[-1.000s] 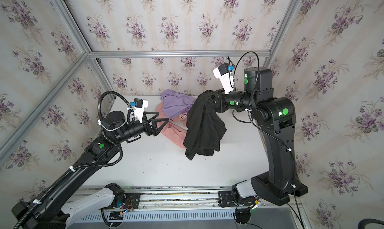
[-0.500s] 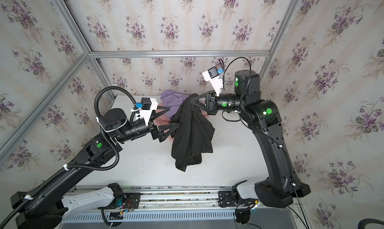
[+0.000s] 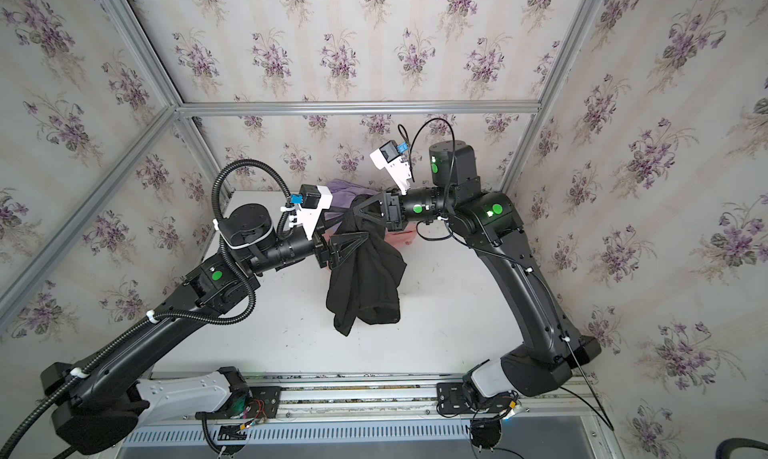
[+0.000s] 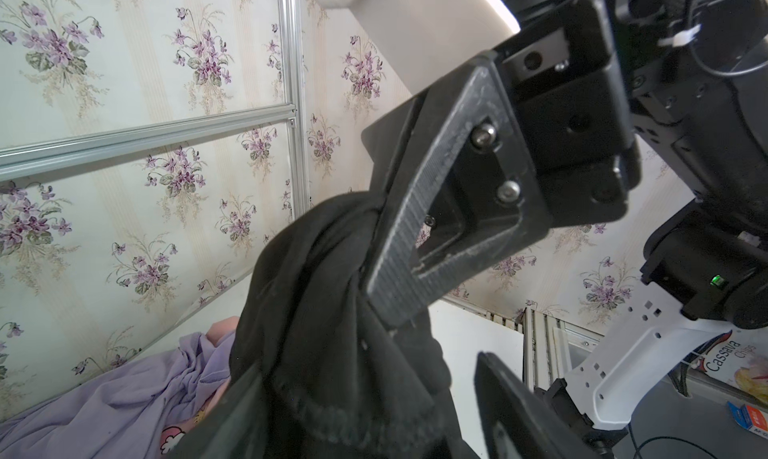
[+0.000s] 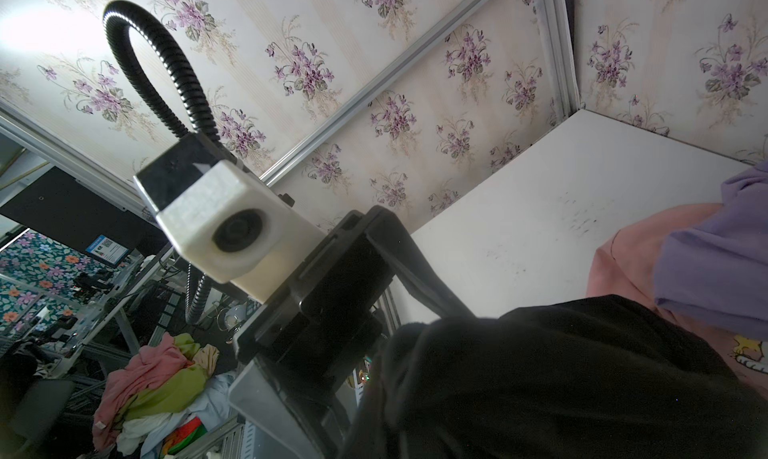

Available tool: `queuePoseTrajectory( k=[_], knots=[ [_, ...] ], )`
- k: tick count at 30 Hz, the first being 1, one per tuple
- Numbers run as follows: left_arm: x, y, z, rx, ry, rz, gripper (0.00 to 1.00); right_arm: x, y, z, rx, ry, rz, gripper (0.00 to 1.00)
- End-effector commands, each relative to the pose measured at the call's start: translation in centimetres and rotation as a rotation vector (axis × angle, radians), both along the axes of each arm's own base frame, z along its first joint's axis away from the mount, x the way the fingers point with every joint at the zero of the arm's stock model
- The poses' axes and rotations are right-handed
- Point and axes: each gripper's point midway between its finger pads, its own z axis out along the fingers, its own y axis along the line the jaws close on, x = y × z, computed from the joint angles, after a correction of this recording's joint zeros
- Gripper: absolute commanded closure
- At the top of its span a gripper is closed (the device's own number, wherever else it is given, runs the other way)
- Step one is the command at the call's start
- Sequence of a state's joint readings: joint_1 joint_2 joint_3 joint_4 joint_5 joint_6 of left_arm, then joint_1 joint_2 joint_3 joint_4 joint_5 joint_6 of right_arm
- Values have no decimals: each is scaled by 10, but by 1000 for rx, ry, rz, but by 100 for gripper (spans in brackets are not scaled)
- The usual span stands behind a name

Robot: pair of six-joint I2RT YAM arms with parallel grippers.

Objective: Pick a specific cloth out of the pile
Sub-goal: 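Close the left gripper on the black cloth beside the right gripper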

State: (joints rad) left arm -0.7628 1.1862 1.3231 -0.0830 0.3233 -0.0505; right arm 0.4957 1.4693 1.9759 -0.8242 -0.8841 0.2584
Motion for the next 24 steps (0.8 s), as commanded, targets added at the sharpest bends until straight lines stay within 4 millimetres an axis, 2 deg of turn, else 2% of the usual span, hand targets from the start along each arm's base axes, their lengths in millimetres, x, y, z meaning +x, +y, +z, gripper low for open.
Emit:
queuePoseTrajectory(
  k=[1,7,9,14,18,24],
  knots=[
    [-1,-1,5,-9,-26,-9,43,1,3,14,35,-60,15,96],
    [0,0,1,-4,-21,1,69,6,5,11,29,-56,2,88],
    [0,1,0,-5,-17,5,74,7,5,10,28,-54,1,84],
    [0,3,-1,-16,5,16,79,8,5,8,30,-62,-1,72],
    [0,4,-5,-16,15,19,81,10,3,6,28,-88,-22,52],
    [2,11,-8,-19,21,58,83,8,-8,7,-14,-163,-74,0]
  ],
)
